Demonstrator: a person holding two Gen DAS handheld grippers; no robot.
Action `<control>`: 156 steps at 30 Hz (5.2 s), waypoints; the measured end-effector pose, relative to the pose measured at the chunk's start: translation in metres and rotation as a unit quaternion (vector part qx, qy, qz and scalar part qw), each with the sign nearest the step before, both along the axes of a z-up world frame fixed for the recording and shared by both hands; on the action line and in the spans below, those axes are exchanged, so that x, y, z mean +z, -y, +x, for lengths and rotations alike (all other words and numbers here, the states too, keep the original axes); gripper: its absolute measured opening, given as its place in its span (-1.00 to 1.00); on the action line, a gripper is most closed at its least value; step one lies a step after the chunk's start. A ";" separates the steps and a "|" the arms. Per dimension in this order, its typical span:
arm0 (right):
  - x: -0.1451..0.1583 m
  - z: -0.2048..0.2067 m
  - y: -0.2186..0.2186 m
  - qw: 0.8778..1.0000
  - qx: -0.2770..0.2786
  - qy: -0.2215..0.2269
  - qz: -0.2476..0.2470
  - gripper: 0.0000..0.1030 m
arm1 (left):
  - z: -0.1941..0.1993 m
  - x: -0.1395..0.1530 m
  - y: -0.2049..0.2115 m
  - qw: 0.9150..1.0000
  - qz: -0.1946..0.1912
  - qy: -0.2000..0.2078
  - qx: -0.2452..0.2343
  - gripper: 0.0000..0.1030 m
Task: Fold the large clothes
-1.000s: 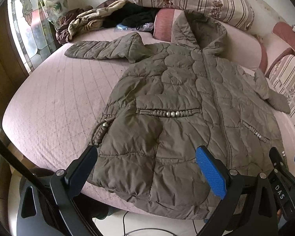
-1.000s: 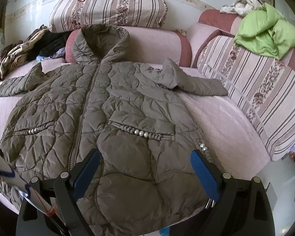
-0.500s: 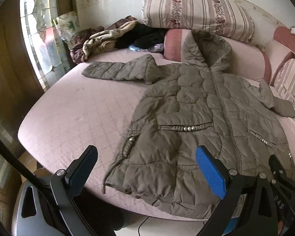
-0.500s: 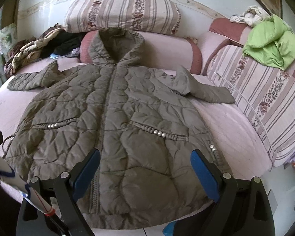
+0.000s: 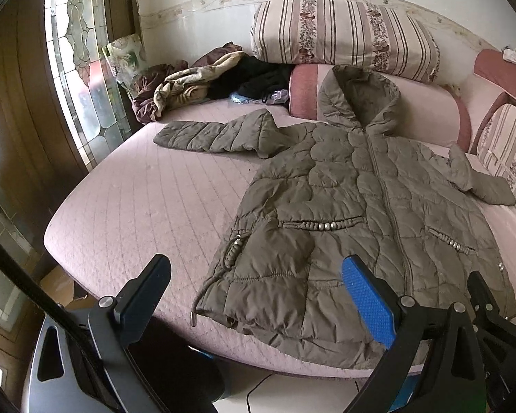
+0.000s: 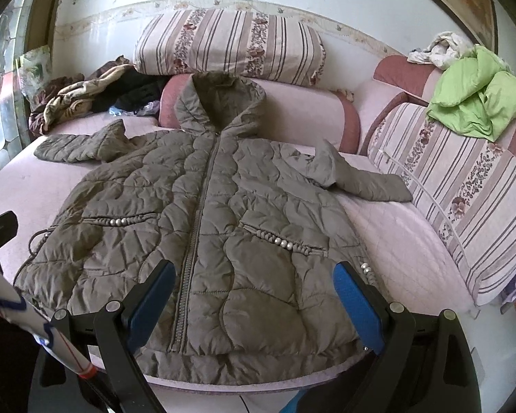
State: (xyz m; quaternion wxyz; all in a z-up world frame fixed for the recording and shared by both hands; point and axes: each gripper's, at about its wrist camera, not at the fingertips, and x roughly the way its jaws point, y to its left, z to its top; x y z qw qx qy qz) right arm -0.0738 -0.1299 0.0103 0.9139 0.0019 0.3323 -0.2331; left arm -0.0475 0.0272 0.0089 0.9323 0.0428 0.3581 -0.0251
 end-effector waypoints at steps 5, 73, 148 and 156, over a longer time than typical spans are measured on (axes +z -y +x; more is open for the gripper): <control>-0.002 0.003 0.007 1.000 -0.003 0.013 0.015 0.85 | 0.013 -0.007 0.000 1.000 0.005 -0.015 0.003 0.93; -0.113 0.169 0.070 0.992 0.012 -0.090 0.089 0.85 | 0.479 -0.136 -0.220 0.901 -0.335 -0.200 0.188 0.26; -0.120 0.310 0.274 0.935 -0.137 -0.064 0.320 -0.68 | 0.089 -0.109 0.051 0.993 0.002 -0.115 -0.032 0.37; -0.084 0.224 0.313 0.943 -0.115 -0.009 0.312 -0.19 | 0.081 -0.090 0.061 0.993 0.019 -0.114 -0.037 0.37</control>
